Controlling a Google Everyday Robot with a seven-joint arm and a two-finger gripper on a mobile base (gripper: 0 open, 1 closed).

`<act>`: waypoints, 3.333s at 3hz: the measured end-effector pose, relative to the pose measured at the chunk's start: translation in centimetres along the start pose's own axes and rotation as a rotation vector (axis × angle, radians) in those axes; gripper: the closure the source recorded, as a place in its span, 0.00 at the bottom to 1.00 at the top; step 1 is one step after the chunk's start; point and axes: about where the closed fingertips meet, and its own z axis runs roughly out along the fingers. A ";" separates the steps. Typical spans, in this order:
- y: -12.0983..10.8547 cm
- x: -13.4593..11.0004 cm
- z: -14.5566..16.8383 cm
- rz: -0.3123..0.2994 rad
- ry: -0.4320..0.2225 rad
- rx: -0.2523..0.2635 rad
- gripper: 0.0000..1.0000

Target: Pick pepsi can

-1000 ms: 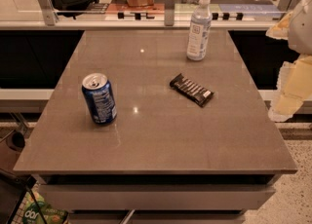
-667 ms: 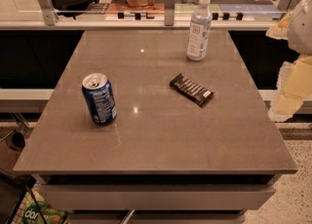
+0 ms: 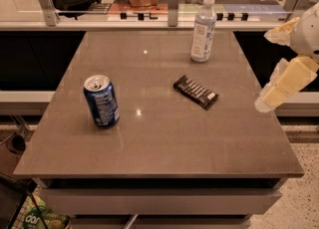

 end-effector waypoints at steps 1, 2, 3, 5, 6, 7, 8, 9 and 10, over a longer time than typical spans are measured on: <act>-1.0 -1.6 1.4 0.055 -0.168 -0.023 0.00; -0.9 -3.8 2.3 0.073 -0.299 -0.039 0.00; 0.1 -6.2 3.2 0.086 -0.406 -0.034 0.00; 2.1 -11.7 7.0 0.102 -0.605 0.006 0.00; 2.1 -11.7 7.0 0.102 -0.605 0.006 0.00; 3.0 -12.8 8.7 0.091 -0.631 -0.006 0.00; 4.4 -14.1 11.3 0.078 -0.674 -0.021 0.00; 5.9 -15.1 13.6 0.072 -0.721 -0.045 0.00; 7.3 -16.7 15.2 0.069 -0.763 -0.090 0.00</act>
Offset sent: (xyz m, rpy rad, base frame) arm 0.0316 0.0626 0.0082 0.4676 -0.0839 0.0464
